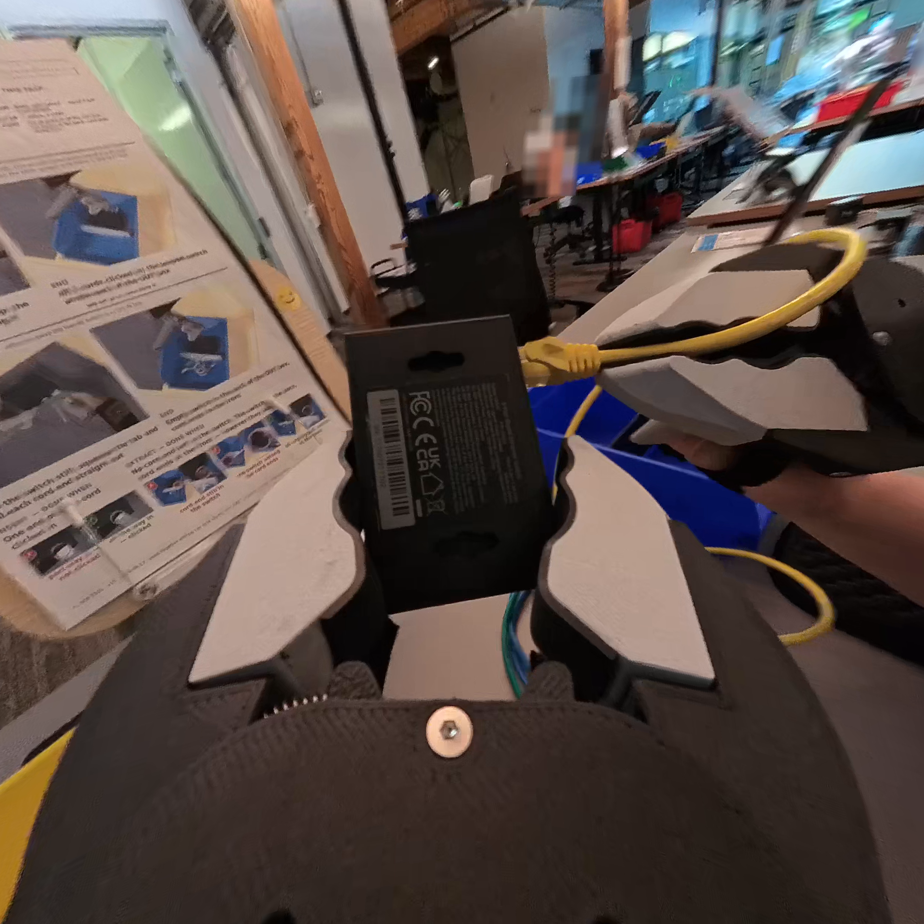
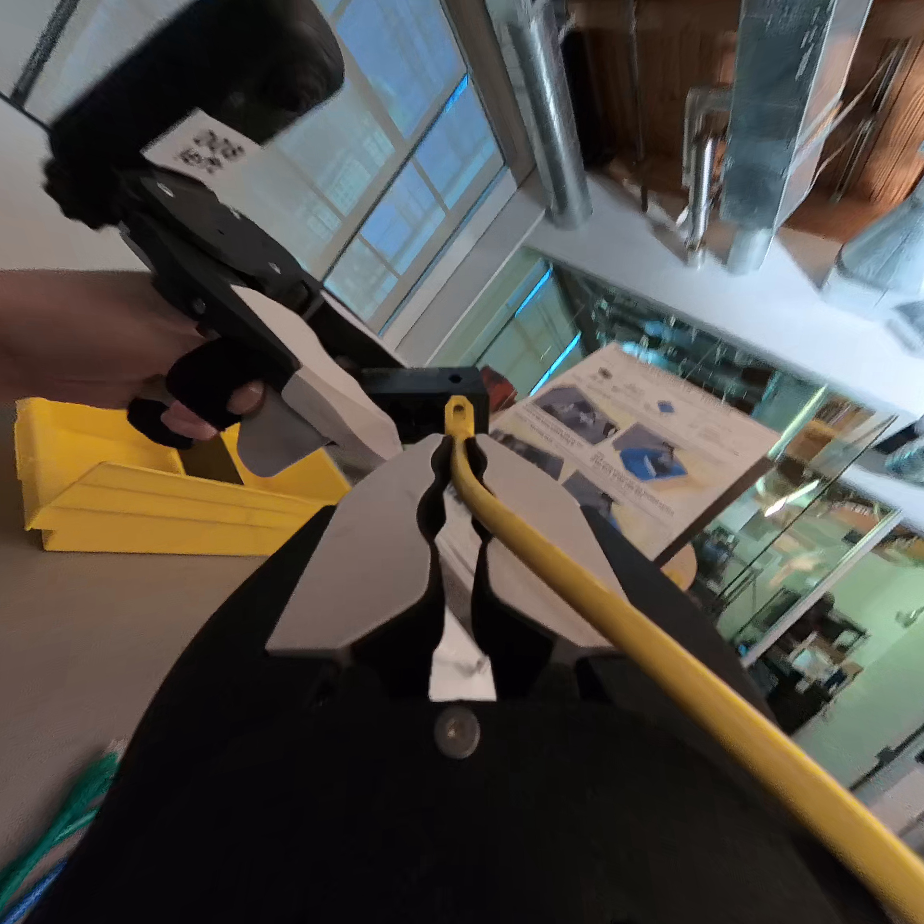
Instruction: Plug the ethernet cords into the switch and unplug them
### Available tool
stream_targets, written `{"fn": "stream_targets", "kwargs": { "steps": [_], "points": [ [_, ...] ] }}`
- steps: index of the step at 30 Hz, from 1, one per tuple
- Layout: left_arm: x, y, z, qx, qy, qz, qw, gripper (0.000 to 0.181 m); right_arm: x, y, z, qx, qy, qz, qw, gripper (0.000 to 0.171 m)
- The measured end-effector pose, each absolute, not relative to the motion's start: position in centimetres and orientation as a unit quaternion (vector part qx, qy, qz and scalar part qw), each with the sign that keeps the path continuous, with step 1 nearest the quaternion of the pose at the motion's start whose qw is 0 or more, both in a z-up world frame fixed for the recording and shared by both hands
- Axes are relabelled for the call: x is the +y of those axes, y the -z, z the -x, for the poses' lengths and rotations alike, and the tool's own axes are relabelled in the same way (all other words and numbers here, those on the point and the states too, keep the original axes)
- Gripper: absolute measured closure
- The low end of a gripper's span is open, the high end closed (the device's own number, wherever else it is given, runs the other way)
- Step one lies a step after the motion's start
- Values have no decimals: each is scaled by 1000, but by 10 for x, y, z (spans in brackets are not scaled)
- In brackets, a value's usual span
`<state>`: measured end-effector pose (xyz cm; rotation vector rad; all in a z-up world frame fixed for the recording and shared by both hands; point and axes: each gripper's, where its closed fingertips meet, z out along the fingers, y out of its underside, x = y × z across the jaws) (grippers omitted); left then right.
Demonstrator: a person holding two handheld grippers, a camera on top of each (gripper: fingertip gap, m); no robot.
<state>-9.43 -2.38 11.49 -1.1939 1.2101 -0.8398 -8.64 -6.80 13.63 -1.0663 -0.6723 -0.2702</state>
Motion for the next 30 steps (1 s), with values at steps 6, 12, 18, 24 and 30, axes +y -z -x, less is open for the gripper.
{"fn": "stream_targets", "kwargs": {
  "steps": [6, 12, 18, 24, 30],
  "points": [
    [42, -104, 101, 440, 274, 593, 617, 108, -29, -94, 55, -292, 20, 650, 701, 160],
    [81, -118, 160, 384, 235, 621, 642, 108, -60, -75, 53, -346, -129, 718, 590, 153],
    [90, -85, 172, 426, 250, 672, 552, 108, -74, -38, 54, -373, -182, 766, 491, 148],
    [107, -102, 196, 367, 255, 672, 591, 108, -90, 7, 121, -483, -179, 764, 390, 145],
    [113, -105, 210, 361, 263, 670, 593, 109, -70, 70, 123, -447, -76, 839, 302, 151]
  ]
}}
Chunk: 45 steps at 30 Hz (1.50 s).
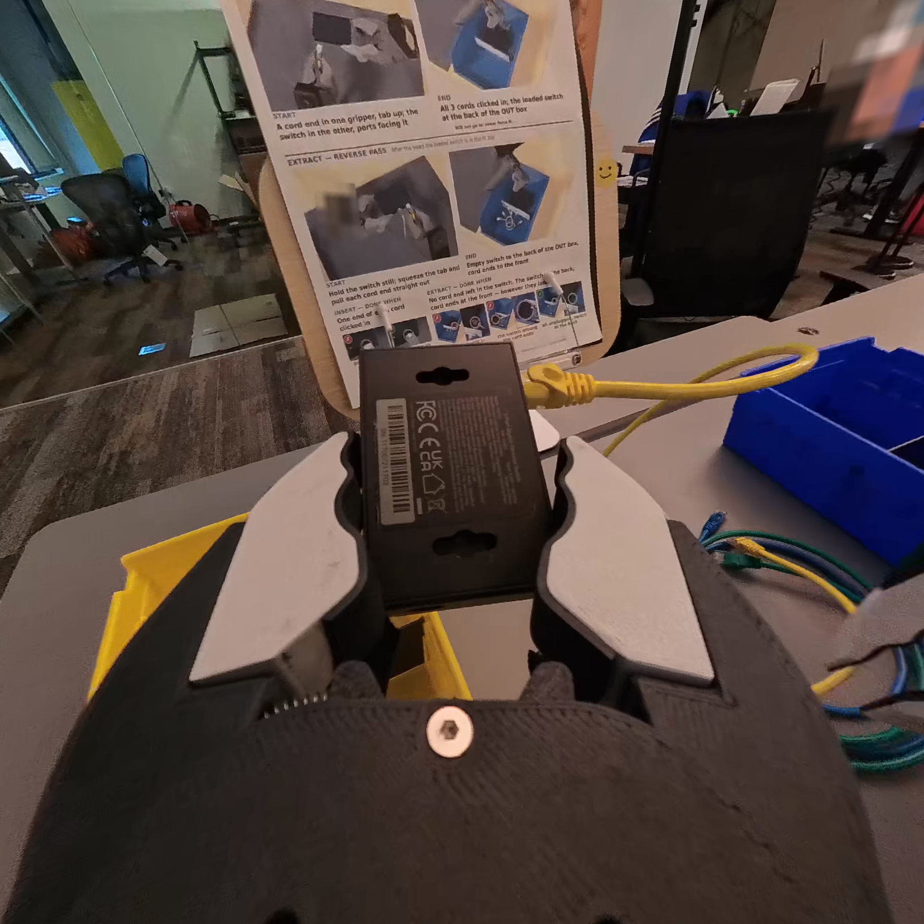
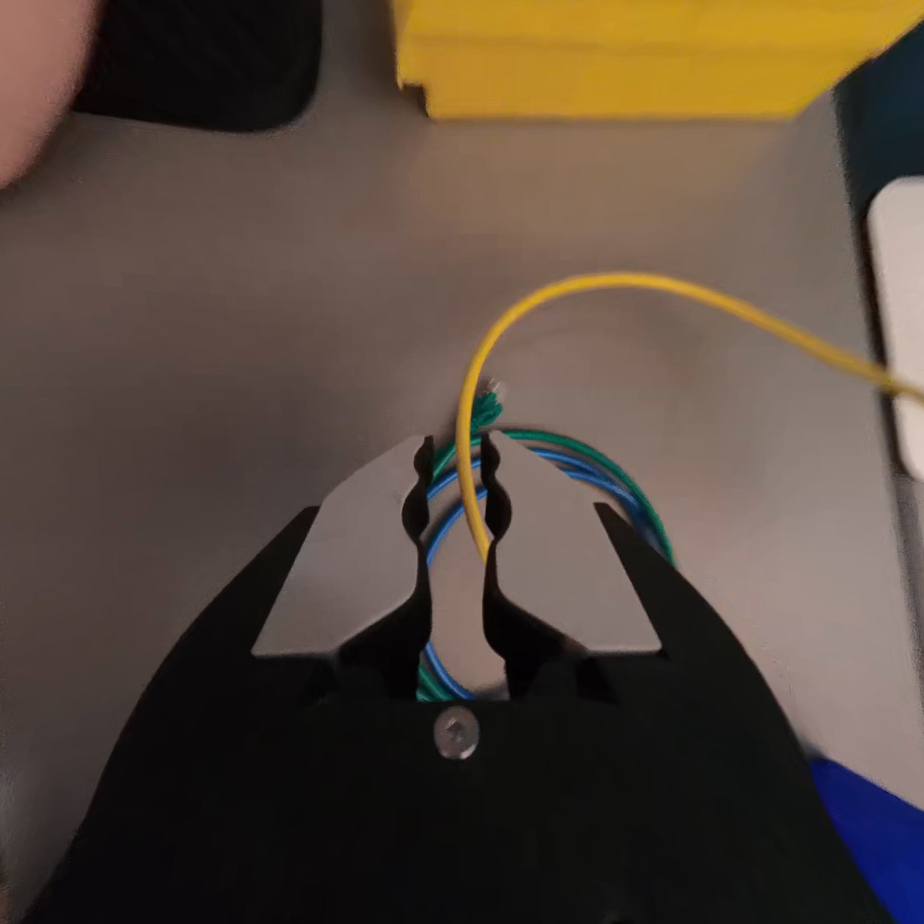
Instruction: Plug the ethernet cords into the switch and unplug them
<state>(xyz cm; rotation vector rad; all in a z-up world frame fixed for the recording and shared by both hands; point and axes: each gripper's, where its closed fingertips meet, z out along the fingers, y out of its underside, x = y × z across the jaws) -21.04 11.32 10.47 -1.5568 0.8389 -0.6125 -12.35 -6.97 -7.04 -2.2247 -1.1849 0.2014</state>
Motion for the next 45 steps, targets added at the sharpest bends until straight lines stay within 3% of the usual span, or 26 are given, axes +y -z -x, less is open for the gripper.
{"fn": "stream_targets", "kwargs": {
  "steps": [3, 5, 9, 15, 20, 25, 33, 41, 45],
  "points": [
    [114, -109, 215, 353, 281, 664, 596, 108, -87, 92, 140, -399, -177, 868, 237, 154],
    [112, -108, 213, 360, 290, 662, 590, 108, -95, 93, 158, -374, -233, 856, 270, 155],
    [113, -103, 206, 370, 289, 664, 582, 107, -79, 118, 144, -333, -101, 859, 376, 157],
    [113, -82, 183, 404, 259, 676, 559, 108, -65, 150, 103, -259, 66, 887, 377, 147],
    [105, -53, 156, 435, 251, 697, 511, 108, -68, 157, 117, -229, -17, 904, 362, 163],
    [91, -16, 123, 473, 222, 716, 463, 108, -103, 133, 136, -226, -149, 893, 359, 164],
    [76, 78, 104, 499, 206, 765, 351, 108, -179, 39, 126, -182, -370, 793, 448, 164],
    [59, 154, 136, 484, 187, 822, 235, 108, -180, 25, 88, -126, -267, 772, 563, 164],
    [51, 155, 138, 464, 226, 824, 236, 108, -172, 32, 92, -157, -183, 780, 577, 164]
  ]
}}
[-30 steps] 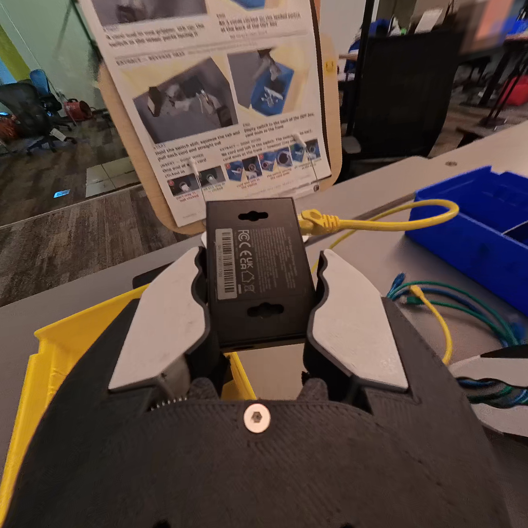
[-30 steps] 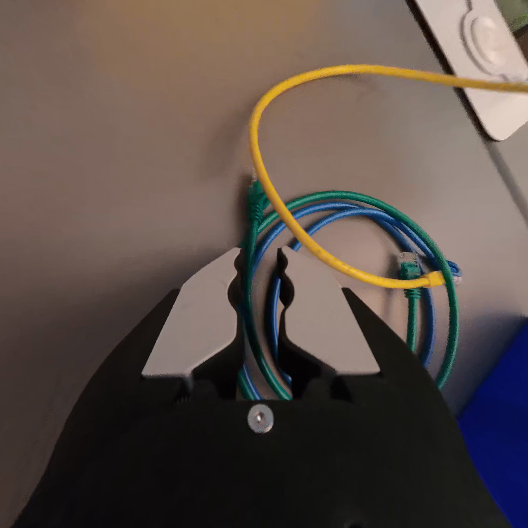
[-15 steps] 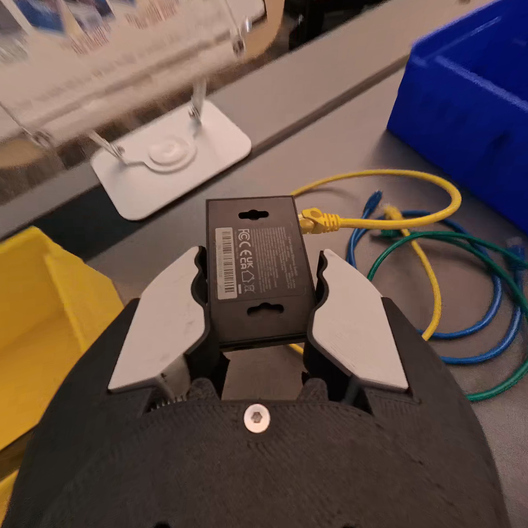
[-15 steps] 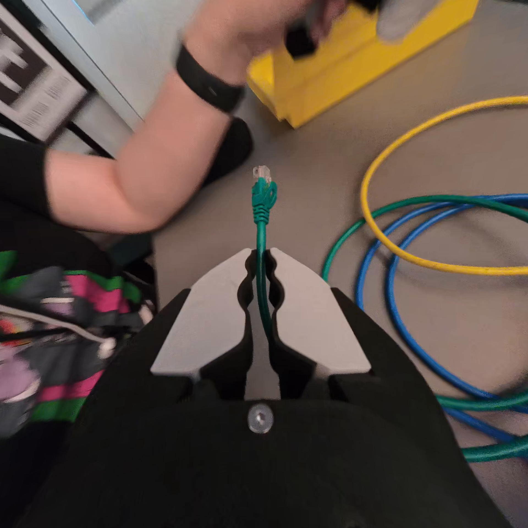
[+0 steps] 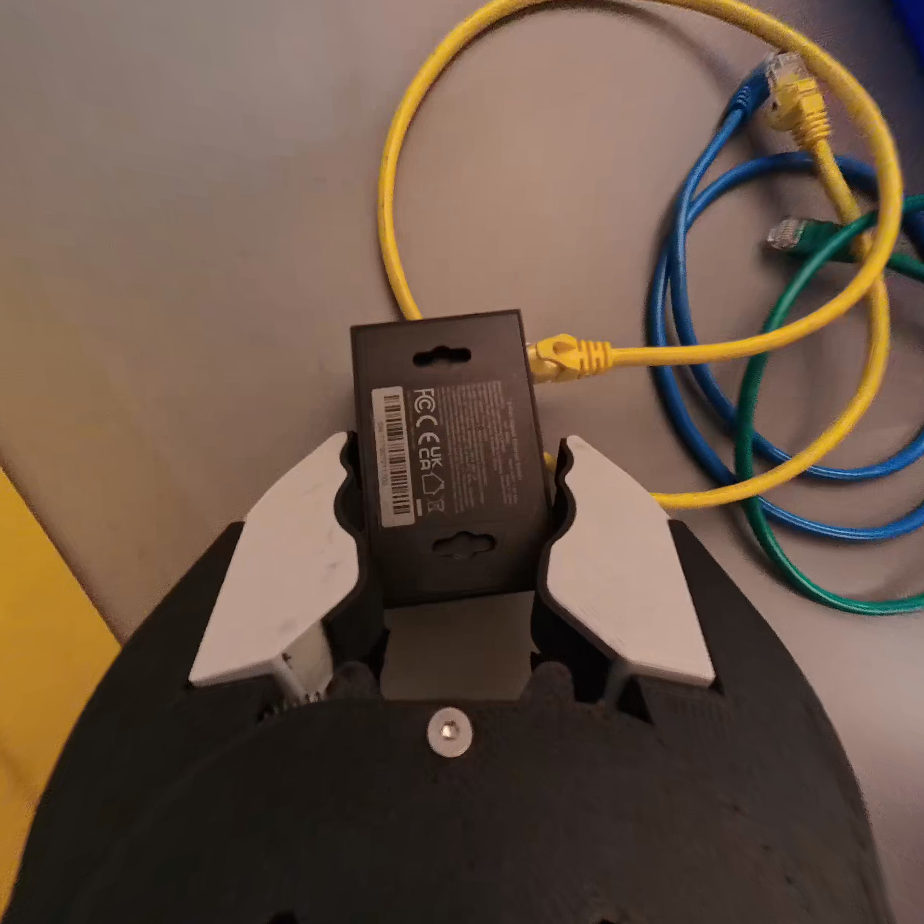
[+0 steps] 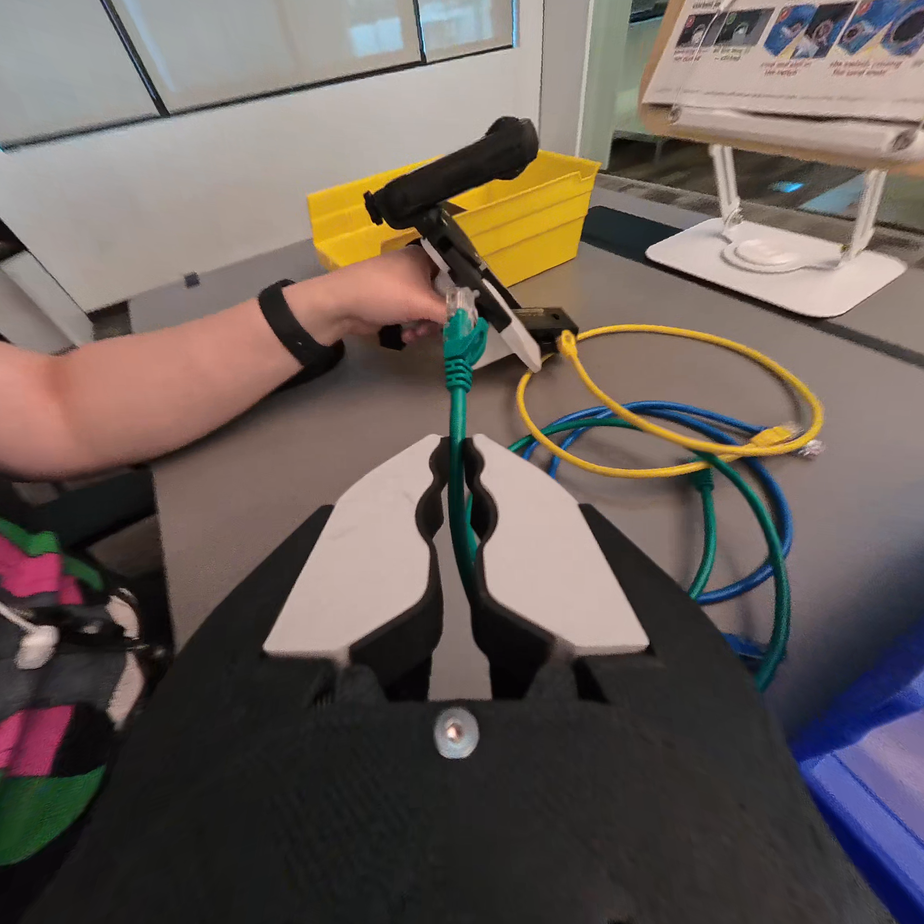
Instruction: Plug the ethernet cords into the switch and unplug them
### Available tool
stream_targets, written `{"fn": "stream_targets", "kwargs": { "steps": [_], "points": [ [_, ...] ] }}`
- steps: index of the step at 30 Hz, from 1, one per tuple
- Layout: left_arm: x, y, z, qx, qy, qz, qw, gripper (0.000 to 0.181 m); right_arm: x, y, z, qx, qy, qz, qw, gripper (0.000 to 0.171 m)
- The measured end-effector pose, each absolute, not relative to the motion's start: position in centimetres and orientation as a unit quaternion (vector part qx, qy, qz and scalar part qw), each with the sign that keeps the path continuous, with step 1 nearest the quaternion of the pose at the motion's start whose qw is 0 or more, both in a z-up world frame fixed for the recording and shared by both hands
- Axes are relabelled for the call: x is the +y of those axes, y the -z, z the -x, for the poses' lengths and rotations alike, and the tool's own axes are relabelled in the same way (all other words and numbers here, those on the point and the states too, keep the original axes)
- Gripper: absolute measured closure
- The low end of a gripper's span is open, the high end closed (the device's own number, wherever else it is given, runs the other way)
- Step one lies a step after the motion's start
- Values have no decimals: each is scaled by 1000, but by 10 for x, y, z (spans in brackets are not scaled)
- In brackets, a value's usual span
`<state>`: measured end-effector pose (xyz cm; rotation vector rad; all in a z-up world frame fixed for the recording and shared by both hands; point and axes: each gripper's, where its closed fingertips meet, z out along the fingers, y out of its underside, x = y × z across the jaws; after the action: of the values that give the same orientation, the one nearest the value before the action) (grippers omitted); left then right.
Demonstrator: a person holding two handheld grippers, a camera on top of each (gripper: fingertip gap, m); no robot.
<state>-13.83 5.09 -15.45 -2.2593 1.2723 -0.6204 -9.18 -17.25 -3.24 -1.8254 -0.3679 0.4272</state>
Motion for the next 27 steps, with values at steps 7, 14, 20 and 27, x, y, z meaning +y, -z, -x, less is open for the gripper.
{"fn": "stream_targets", "kwargs": {
  "steps": [7, 14, 20, 27],
  "points": [
    [21, 83, 139, 409, 383, 788, 257, 96, -153, 46, 91, -212, 25, 770, 601, 164],
    [-82, 5, 134, 411, 609, 652, 188, 115, -137, 53, 99, -258, 196, 743, 586, 164],
    [-106, 36, 118, 419, 605, 669, 102, 115, -129, 59, 110, -296, 253, 725, 568, 164],
    [-127, 42, 109, 465, 630, 618, 69, 166, -131, 58, 111, -320, 270, 698, 581, 164]
  ]
}}
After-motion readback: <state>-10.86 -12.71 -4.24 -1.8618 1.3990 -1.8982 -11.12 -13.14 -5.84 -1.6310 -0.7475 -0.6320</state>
